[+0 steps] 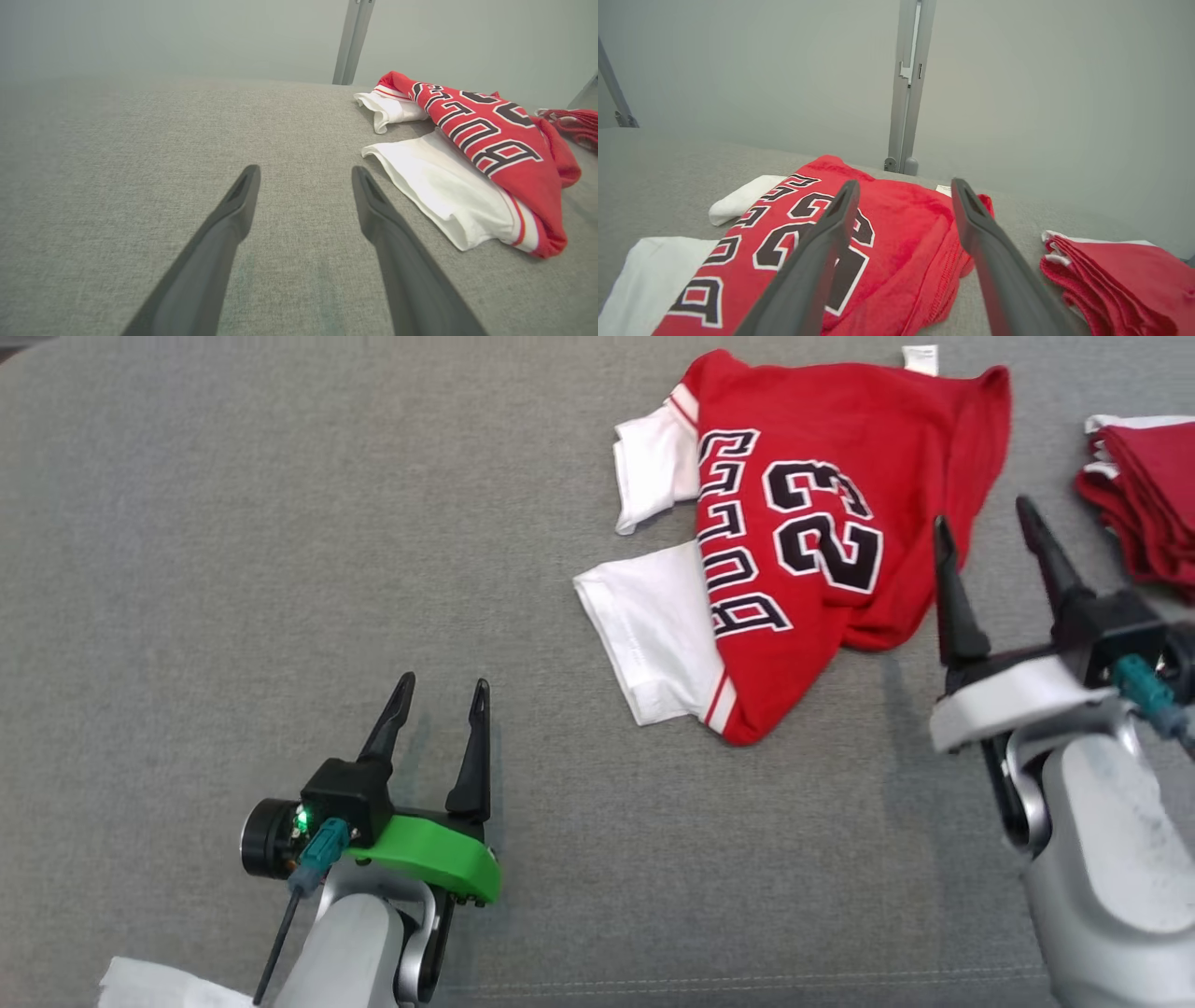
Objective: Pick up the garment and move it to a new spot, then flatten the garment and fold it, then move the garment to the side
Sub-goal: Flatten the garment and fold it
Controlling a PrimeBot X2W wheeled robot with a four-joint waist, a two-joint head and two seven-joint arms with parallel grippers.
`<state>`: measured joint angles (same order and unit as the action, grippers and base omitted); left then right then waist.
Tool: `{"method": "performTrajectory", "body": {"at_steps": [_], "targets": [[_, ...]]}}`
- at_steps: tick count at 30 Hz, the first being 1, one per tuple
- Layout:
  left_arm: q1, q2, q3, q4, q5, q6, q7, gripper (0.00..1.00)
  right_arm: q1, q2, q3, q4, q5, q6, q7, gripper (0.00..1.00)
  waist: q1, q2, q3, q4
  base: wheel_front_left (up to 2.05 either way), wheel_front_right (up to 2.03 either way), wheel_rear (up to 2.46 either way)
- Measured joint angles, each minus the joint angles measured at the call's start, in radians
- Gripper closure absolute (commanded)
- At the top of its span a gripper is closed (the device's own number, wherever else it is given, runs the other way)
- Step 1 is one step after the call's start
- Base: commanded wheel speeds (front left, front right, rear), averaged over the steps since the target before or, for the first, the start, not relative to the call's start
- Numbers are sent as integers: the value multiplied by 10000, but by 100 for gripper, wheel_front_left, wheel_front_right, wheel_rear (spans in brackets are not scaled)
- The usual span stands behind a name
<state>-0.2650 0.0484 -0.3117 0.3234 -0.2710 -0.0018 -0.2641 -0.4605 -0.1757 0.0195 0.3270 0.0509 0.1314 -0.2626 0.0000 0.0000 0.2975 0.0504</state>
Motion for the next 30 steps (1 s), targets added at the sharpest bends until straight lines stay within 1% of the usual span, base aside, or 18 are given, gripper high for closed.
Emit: {"method": "performTrajectory", "body": {"at_steps": [1, 6, 10, 14, 17, 20, 24, 26, 30], "targets": [[0, 0, 0, 0, 0, 0, 0, 0, 0, 0, 0, 0, 0, 0, 0, 0, 0, 0, 0, 0, 0, 0, 0], [-799, 4, -215, 1515, 50, -328, 2, 0, 1508, 729, 46, -792, 150, 2, -2, 0, 0, 0, -386, -752, 0, 0, 0], [-1562, 4, -499, 2596, 48, -527, 84, 0, 2093, 991, 94, -1156, 268, 2, -2, 0, 0, 0, -586, -1356, 0, 0, 0], [-2253, 2, -780, 3444, -464, -631, 221, 0, 2326, 1080, 144, -1356, 267, 0, -2, 0, 0, 0, -703, -1912, 0, 0, 0], [-2778, 0, -859, 4123, -646, -485, 291, 0, 2372, 1133, 192, -1505, 236, 0, -2, 0, 0, 0, -733, -2282, 0, 0, 0], [-3228, -4, -867, 4878, -890, -219, 533, 0, 2413, 1162, 169, -1643, 234, 0, -2, 0, 0, 0, -702, -2587, 0, 0, 0], [-3740, -8, -696, 5747, -1039, 307, 677, 0, 2420, 1191, 161, -1751, 232, 0, -2, 0, 0, 0, -561, -2853, 0, 0, 0], [-3919, -6, -640, 6138, -1124, 474, 681, 0, 2421, 1216, 163, -1797, 205, 0, -2, 0, 0, 0, -477, -2934, 0, 0, 0], [-4056, -6, -784, 6767, -1254, 571, 788, 0, 2421, 1229, 161, -1824, 205, 0, -2, 0, 0, 0, -368, -3051, 0, 0, 0]]}}
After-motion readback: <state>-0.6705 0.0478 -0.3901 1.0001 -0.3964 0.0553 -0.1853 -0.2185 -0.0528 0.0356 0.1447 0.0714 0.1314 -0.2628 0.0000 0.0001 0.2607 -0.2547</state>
